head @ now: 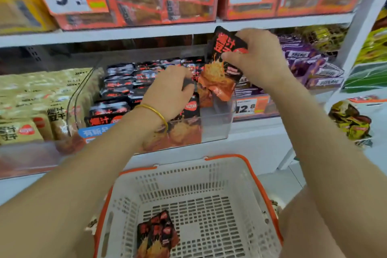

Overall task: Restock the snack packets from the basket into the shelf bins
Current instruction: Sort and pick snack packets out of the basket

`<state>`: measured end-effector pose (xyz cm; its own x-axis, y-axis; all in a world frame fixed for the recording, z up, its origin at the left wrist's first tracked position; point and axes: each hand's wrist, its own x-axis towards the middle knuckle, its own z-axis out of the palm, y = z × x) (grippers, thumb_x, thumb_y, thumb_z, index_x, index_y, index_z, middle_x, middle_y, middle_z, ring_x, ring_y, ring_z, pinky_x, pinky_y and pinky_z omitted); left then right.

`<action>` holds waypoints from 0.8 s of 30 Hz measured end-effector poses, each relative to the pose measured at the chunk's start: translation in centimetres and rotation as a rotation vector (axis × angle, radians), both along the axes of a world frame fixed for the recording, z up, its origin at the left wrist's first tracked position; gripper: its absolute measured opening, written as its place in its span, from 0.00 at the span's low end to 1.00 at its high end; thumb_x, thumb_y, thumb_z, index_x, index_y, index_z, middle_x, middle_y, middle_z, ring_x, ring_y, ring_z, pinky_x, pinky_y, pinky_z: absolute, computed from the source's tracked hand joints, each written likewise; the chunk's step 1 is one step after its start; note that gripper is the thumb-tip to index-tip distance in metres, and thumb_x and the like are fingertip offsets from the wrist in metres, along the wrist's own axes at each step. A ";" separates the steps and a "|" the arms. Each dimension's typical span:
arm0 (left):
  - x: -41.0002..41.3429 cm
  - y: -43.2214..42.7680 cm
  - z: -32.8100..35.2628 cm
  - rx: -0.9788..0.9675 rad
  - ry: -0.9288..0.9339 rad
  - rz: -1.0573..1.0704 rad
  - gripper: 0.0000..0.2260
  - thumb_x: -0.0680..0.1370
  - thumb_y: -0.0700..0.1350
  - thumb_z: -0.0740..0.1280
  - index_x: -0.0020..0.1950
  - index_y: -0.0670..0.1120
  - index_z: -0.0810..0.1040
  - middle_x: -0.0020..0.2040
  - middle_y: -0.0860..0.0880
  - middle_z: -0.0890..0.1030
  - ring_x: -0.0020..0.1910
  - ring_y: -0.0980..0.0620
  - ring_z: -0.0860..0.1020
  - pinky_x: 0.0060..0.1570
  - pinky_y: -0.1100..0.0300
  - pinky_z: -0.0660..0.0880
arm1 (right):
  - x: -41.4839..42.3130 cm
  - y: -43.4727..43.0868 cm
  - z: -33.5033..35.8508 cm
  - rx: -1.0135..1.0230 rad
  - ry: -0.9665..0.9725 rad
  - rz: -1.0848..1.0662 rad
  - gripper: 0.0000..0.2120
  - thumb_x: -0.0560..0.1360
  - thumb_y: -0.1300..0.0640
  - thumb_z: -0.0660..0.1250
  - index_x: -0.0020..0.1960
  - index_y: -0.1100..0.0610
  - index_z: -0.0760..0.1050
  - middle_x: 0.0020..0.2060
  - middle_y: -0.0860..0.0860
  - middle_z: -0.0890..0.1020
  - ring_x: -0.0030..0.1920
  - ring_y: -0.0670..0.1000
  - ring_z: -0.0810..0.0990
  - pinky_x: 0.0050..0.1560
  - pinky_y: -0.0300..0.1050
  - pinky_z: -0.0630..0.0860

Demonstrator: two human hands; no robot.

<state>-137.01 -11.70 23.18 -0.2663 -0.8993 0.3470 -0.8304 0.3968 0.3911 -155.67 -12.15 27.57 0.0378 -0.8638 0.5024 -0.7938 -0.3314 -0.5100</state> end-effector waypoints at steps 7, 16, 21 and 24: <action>-0.6 -3.6 -2.4 0.206 -0.355 0.028 0.21 0.82 0.50 0.53 0.70 0.40 0.66 0.70 0.40 0.67 0.70 0.42 0.65 0.67 0.47 0.64 | 5.0 -6.5 -3.6 0.167 0.493 -0.177 0.10 0.75 0.67 0.63 0.56 0.61 0.73 0.53 0.59 0.78 0.54 0.62 0.78 0.41 0.50 0.68; 0.0 -4.1 -3.6 0.209 -0.374 0.026 0.24 0.82 0.54 0.49 0.75 0.43 0.60 0.73 0.43 0.64 0.72 0.45 0.61 0.70 0.48 0.60 | 7.2 -12.8 -6.0 0.410 0.644 -0.124 0.17 0.75 0.71 0.60 0.63 0.66 0.72 0.61 0.62 0.76 0.61 0.62 0.76 0.54 0.53 0.75; 0.2 -4.0 -3.7 0.208 -0.379 0.022 0.24 0.83 0.54 0.48 0.76 0.45 0.57 0.75 0.44 0.61 0.74 0.47 0.58 0.72 0.51 0.57 | 7.1 -13.3 -7.6 0.283 0.647 -0.147 0.24 0.72 0.72 0.63 0.67 0.65 0.64 0.64 0.62 0.69 0.65 0.63 0.68 0.57 0.56 0.73; 0.2 -4.0 -3.8 0.208 -0.375 0.022 0.24 0.83 0.55 0.47 0.76 0.45 0.56 0.76 0.45 0.59 0.74 0.48 0.57 0.72 0.52 0.55 | 6.7 -12.0 -7.8 0.187 0.516 -0.142 0.25 0.71 0.73 0.63 0.66 0.65 0.63 0.64 0.62 0.66 0.64 0.63 0.68 0.59 0.53 0.71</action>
<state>-136.80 -15.72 19.41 -0.3192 -0.9468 0.0400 -0.9378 0.3217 0.1302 -148.98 -24.13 19.81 0.1154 -0.9508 0.2877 -0.9859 -0.1450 -0.0837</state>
